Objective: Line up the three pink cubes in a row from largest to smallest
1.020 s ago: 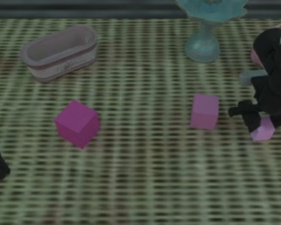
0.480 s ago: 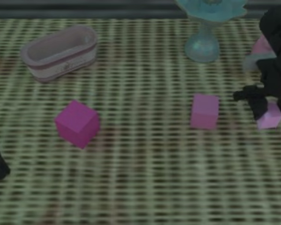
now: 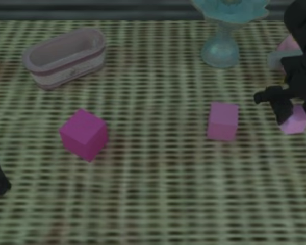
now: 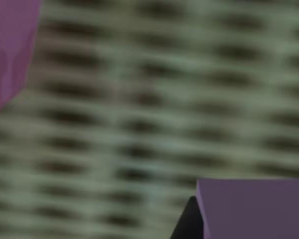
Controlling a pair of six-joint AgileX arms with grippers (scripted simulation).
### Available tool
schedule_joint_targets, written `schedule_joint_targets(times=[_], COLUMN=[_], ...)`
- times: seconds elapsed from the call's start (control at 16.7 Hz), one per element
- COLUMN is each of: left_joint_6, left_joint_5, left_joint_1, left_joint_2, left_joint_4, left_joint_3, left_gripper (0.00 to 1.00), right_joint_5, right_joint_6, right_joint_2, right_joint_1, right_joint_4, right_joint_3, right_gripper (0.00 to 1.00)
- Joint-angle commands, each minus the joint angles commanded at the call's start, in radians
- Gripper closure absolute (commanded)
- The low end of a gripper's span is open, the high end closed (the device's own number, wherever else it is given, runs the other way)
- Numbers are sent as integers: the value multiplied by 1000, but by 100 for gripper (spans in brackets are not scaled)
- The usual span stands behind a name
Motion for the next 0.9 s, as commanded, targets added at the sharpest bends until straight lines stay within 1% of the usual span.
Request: schedule_joint_targets(times=[0.12, 0.24, 0.72, 0.9], left_joint_6=[0, 0, 0, 0], left_joint_5=[0, 0, 0, 0], left_joint_1=[0, 0, 0, 0], left_joint_2=[0, 0, 0, 0], left_joint_4=[0, 0, 0, 0], left_joint_3=[0, 0, 0, 0], left_gripper=[0, 0, 0, 0], right_joint_5=[2, 5, 17, 21], right_joint_6=[56, 146, 604, 681], right_joint_2=[-18, -46, -205, -244], right_joint_1=[48, 119, 474, 544], right_joint_4=[-2, -5, -15, -11], right_joint_3=[-16, -44, -204, -237], right_gripper=[100, 100, 100, 100])
